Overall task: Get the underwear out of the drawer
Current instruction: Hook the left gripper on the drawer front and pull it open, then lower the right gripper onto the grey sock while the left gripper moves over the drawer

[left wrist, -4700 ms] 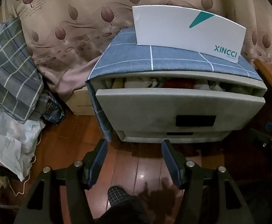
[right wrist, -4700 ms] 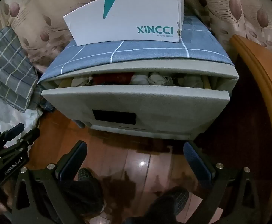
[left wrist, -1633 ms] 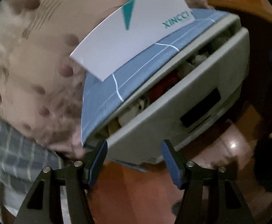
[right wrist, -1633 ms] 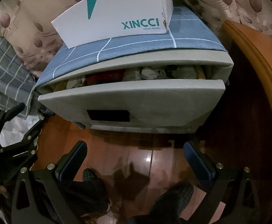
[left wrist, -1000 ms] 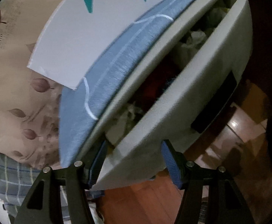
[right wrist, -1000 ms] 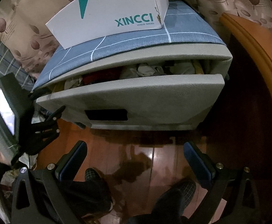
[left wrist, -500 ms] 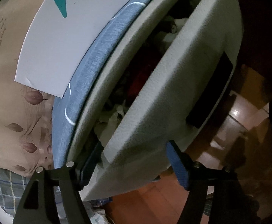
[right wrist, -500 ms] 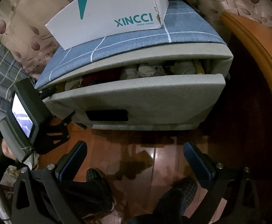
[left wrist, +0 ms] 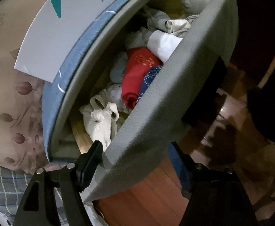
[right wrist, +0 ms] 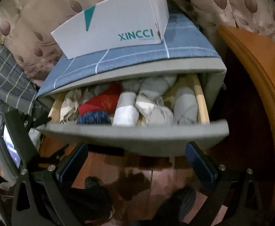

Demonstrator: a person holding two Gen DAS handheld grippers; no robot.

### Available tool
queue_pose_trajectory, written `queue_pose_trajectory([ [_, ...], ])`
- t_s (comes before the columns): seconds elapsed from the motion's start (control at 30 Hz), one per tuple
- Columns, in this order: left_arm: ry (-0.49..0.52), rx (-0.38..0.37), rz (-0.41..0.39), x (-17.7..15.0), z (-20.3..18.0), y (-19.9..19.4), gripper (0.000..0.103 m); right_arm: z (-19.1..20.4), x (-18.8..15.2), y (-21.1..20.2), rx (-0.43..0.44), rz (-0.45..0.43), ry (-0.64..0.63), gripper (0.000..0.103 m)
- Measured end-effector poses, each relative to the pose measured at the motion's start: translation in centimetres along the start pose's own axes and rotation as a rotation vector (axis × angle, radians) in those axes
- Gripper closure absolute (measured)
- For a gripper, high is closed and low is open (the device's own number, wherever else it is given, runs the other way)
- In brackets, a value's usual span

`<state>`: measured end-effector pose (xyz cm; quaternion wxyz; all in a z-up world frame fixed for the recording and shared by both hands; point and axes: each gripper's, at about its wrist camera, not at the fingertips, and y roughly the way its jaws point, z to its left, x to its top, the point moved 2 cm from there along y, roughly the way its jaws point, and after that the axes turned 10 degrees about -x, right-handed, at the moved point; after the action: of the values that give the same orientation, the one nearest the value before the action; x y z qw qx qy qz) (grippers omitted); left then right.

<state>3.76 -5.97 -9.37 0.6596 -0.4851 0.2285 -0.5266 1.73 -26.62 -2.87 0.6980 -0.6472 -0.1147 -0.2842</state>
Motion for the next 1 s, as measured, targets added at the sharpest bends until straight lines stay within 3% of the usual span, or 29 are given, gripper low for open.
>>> queue_pose_trajectory([
  [0.3, -0.068, -0.16, 0.067, -1.2, -0.7, -2.1, 0.03, 0.3, -0.4, -1.1, -0.021, 0.009, -0.072, 0.0],
  [0.57, -0.101, -0.215, 0.102, -1.7, -1.2, -3.1, 0.03, -1.0, -0.2, -1.4, 0.001, 0.083, -0.055, 0.0],
  [0.7, -0.116, -0.239, 0.099, -2.5, -1.8, -3.6, 0.03, -1.8, 0.8, -1.4, 0.012, 0.122, -0.035, 0.0],
  [1.0, -0.269, -0.348, 0.039, -2.6, -0.4, -4.2, 0.03, -1.8, 1.8, -0.6, 0.024, 0.185, -0.031, 0.0],
])
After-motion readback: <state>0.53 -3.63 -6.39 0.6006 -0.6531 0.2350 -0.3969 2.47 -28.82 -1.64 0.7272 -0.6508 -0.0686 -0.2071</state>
